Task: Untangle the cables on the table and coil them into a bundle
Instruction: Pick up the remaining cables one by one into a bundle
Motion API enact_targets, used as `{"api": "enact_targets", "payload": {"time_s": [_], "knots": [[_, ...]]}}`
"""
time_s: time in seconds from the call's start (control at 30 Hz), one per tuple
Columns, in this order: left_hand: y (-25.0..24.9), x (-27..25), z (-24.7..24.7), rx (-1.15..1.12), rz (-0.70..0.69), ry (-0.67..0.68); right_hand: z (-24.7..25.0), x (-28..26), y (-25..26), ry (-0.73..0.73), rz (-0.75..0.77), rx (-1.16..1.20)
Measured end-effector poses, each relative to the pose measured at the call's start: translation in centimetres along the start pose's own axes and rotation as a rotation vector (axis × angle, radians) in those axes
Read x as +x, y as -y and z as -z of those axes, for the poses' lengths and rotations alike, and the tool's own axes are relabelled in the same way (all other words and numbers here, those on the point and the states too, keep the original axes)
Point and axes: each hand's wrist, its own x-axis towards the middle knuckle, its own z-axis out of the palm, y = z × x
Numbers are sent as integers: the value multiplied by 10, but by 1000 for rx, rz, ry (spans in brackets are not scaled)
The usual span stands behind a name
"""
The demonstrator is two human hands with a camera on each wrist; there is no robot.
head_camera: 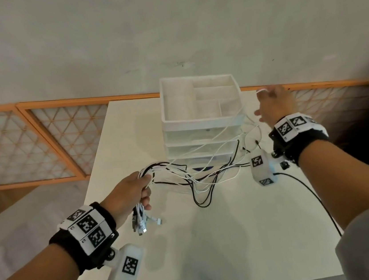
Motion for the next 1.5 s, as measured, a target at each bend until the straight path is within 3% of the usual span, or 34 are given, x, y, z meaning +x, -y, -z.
{"api": "enact_targets", "payload": {"time_s": [0.17, 0.33, 0.4, 0.47, 0.57, 0.67, 0.73, 0.8, 0.87, 0.9, 0.97, 1.0, 1.1, 1.13, 1.27, 1.33, 1.4, 1.5], "knots": [[-16, -3, -5, -6, -86, 35, 7, 7, 9, -13, 123, 147], [-32, -2, -4, 45, -229, -29, 6, 0, -48, 257, -28, -385], [-38, -1, -3, 118, -299, -48, 1, -22, -55, 288, -14, -474], [-46, -3, -7, 205, -360, -43, -7, -54, -46, 334, 139, -375], [-63, -14, -26, 389, -491, 57, -22, -108, -13, 556, 393, -155], [-77, -29, -44, 486, -540, 154, -43, -141, 4, 612, 559, -218], [-83, -33, -44, 466, -526, 172, -50, -130, -13, 644, 514, -318], [-86, -35, -34, 425, -507, 172, -45, -106, -44, 768, 366, -530], [-83, -34, -21, 460, -493, 212, -32, -84, -68, 674, 289, -717], [-79, -32, -17, 521, -485, 237, -25, -76, -77, 501, 287, -714], [-66, -25, -14, 688, -458, 246, -18, -67, -96, 155, 304, -545], [-57, -21, -15, 770, -445, 213, -18, -67, -102, 126, 293, -497], [-37, -10, -20, 872, -438, 95, -27, -84, -111, 465, 178, -713], [-32, -7, -22, 886, -443, 90, -30, -94, -106, 517, 195, -791], [-28, -5, -36, 883, -480, 192, -49, -142, -51, 604, 614, -551], [-32, -8, -45, 763, -497, 306, -63, -158, -31, 687, 685, -315], [-35, -9, -46, 700, -526, 374, -66, -159, -23, 665, 620, -125], [-30, -9, -35, 717, -483, 372, -52, -145, -24, 516, 485, -16]]}}
